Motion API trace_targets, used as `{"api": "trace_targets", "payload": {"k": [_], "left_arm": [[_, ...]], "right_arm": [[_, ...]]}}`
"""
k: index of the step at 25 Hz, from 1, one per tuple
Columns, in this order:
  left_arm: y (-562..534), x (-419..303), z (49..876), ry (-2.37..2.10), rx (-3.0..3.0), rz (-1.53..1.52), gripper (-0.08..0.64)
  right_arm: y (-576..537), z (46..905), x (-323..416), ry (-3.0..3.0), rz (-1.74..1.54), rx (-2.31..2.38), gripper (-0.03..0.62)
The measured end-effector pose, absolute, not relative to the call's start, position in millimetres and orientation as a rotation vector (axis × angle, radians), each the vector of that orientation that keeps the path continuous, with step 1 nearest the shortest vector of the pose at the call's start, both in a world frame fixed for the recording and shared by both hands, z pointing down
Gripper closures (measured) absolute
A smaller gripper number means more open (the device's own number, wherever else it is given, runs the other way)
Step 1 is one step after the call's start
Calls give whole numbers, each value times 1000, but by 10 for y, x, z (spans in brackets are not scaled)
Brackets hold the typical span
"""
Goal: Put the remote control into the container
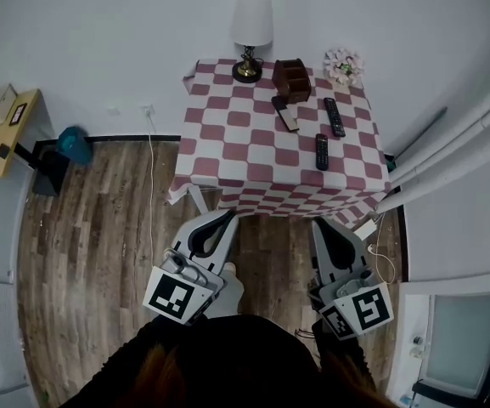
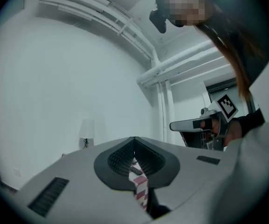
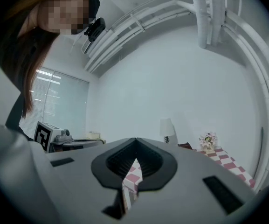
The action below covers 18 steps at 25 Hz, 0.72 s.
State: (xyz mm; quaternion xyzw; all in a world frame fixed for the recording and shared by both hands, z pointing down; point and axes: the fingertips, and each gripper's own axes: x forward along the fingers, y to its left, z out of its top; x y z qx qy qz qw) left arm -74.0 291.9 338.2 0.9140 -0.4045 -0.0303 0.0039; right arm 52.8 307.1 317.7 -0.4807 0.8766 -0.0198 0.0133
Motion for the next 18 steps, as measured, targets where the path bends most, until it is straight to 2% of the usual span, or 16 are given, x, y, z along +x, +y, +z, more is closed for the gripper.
{"api": "trace_targets", "payload": {"k": [18], "left_arm": [[1747, -1035, 3301, -1244, 2889, -124, 552]], "right_arm": [[1968, 3221, 233, 2763, 28, -1600, 577]]}}
